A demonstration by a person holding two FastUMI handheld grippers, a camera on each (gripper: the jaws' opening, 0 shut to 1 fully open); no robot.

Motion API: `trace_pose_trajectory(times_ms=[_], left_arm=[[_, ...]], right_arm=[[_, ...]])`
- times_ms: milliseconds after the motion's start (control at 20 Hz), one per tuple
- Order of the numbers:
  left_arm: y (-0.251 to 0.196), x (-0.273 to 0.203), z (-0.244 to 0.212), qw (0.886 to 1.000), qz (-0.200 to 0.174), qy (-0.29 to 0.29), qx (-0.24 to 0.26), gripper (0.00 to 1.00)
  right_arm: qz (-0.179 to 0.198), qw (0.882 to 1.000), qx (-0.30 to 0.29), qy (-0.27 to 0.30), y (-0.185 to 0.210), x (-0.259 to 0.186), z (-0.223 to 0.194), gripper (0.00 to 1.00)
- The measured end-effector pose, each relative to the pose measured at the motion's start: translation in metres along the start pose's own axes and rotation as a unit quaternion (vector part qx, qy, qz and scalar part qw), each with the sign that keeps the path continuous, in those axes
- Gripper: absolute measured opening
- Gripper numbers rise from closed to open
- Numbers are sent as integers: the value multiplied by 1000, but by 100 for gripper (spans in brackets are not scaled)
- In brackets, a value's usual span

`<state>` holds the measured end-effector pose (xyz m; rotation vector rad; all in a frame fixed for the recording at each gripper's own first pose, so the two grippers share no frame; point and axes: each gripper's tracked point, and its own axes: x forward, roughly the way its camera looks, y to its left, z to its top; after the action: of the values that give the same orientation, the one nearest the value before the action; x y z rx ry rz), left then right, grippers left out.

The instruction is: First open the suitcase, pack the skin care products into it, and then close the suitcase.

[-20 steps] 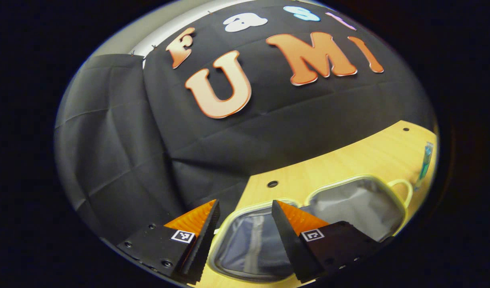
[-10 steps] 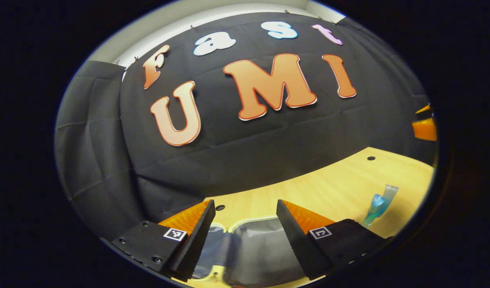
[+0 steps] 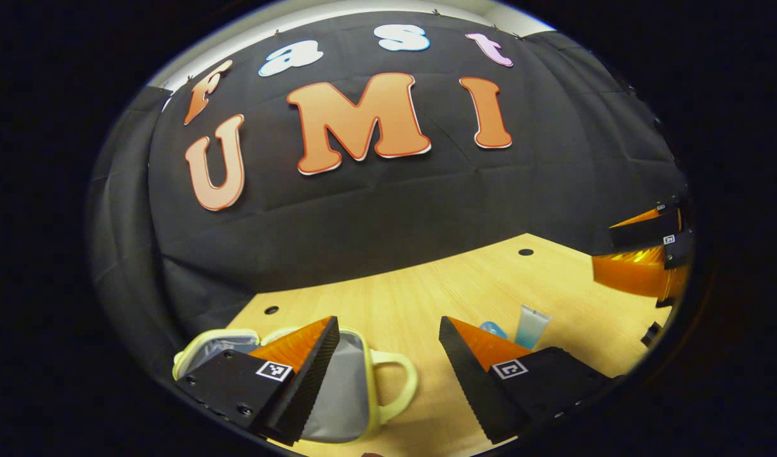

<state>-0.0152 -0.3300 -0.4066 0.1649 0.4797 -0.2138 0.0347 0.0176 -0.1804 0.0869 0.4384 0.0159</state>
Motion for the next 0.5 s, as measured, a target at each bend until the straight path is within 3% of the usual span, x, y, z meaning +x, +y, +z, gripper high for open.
trace_pose_trajectory(times_ms=[150, 500], left_arm=[[-33, 8, -21, 1000, -13, 13, -15, 98], [-84, 30, -77, 997, -45, 47, -34, 99]], right_arm=[[29, 999, -2, 16, 2, 14, -17, 96], [43, 998, -11, 40, 1, 37, -47, 96]])
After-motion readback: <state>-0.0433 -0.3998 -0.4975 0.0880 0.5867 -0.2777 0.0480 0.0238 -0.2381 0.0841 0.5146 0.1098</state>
